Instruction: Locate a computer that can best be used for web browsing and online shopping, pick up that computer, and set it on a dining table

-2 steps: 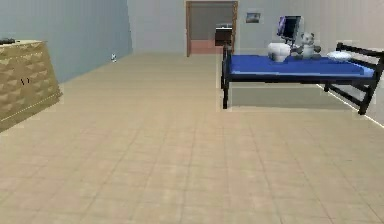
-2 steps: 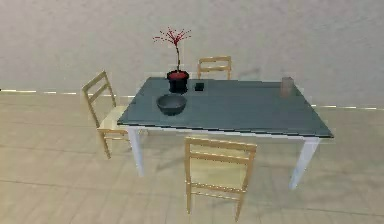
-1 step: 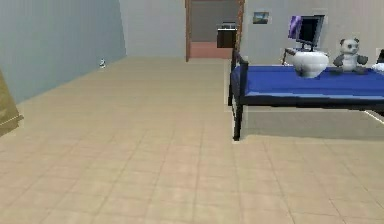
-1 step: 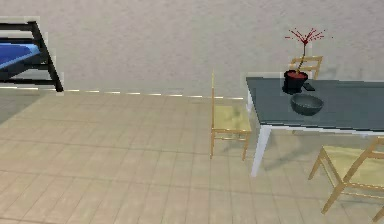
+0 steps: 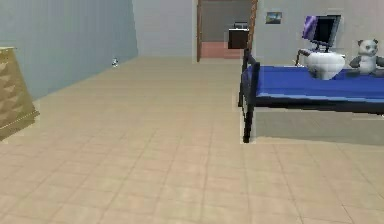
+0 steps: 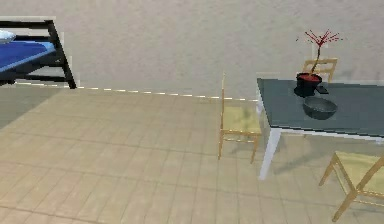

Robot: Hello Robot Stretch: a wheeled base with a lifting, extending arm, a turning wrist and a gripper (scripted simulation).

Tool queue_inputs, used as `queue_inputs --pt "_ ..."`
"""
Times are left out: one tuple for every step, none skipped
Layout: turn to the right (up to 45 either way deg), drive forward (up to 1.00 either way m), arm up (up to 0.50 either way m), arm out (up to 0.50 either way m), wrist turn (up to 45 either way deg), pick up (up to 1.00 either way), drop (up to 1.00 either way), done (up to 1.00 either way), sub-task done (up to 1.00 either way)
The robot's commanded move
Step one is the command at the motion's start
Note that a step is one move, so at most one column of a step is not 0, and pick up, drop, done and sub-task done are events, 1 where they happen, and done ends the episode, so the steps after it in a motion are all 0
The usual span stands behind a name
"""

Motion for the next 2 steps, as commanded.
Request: queue_inputs --pt "0.0 1.00 0.00 0.00 0.0 0.00 0.00 0.00 0.00" --pt "0.0 1.00 0.00 0.00 0.0 0.00 0.00 0.00 0.00"
